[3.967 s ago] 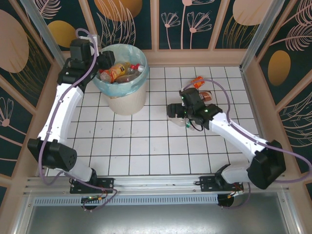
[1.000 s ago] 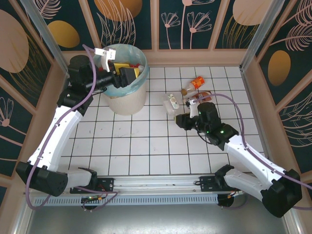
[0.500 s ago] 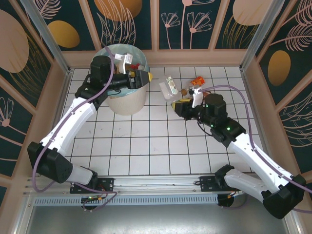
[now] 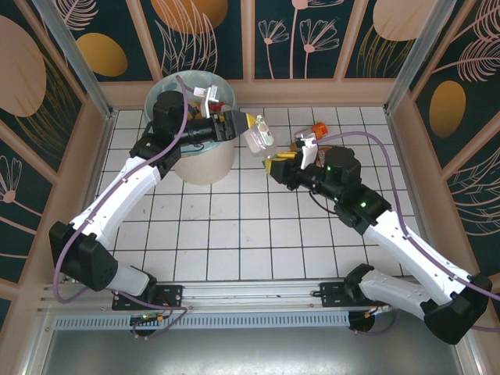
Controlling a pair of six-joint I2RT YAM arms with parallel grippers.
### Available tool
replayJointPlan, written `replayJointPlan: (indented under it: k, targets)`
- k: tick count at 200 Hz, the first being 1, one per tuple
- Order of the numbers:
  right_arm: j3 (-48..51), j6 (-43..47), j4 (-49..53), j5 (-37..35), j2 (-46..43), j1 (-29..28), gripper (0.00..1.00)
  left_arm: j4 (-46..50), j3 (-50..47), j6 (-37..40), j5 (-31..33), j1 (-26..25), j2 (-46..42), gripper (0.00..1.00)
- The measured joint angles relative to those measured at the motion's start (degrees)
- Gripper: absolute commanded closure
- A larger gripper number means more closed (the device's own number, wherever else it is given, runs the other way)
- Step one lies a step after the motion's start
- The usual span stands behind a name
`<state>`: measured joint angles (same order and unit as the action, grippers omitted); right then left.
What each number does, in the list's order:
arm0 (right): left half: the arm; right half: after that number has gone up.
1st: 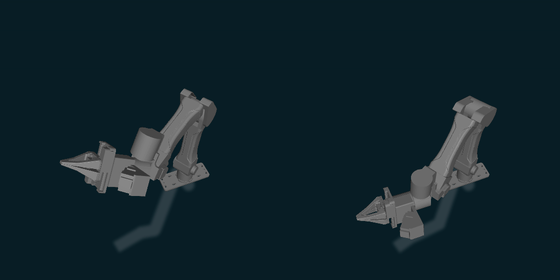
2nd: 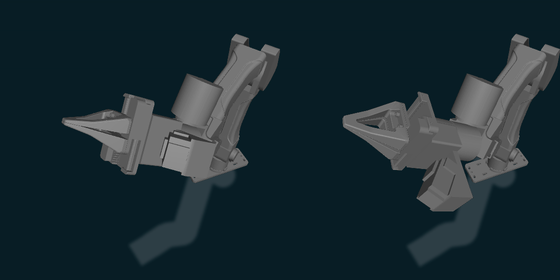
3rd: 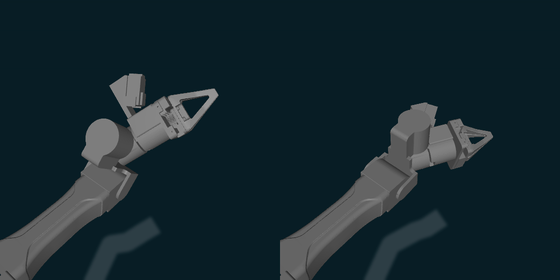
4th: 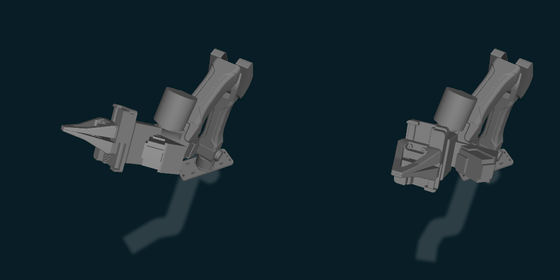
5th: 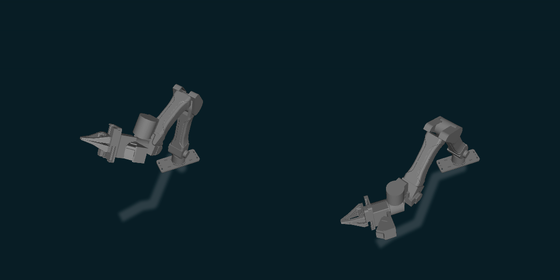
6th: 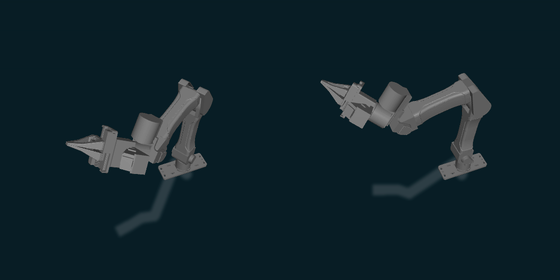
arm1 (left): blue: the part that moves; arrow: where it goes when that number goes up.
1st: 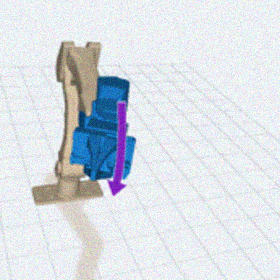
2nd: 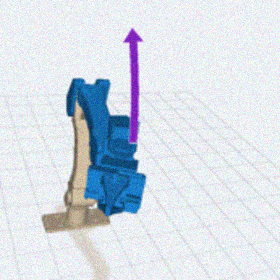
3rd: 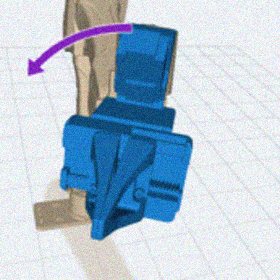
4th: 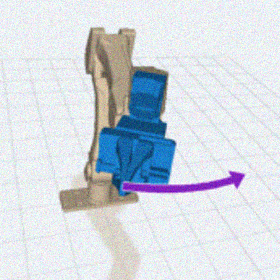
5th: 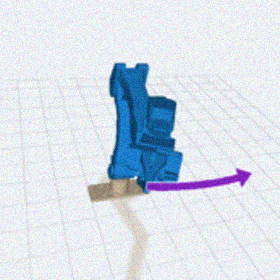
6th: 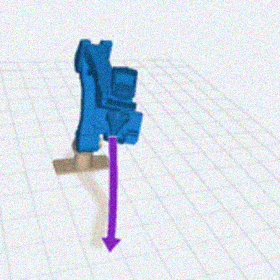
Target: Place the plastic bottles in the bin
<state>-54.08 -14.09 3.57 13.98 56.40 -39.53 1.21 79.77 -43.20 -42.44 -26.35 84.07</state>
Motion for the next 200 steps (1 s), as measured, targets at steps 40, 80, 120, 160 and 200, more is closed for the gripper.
replayJointPlan:
  k: [40,80,120,160,200]
  targets:
    - [-0.2,0.2,-1.0,-0.5,0.9,-2.5,0.74,-0.8,0.0,-1.0,-0.3,-1.2,0.9,0.17]
    - [-0.3,0.9,-1.0,-2.3,1.3,-4.3,0.49,-0.4,0.2,-1.8,-0.2,-1.4,0.9,0.46]
    - [-0.3,0.3,-1.1,-7.5,0.2,-4.6,0.16,3.6,4.0,0.1,5.9,-1.5,0.9,0.48]
    - [-0.3,0.2,-1.3,-13.7,-4.1,-4.6,0.14,12.6,20.2,8.9,22.8,-1.4,1.6,0.48]
    - [-0.3,0.1,-1.0,-17.9,-6.6,-4.6,0.14,17.1,39.0,18.3,38.9,4.4,6.5,0.49]
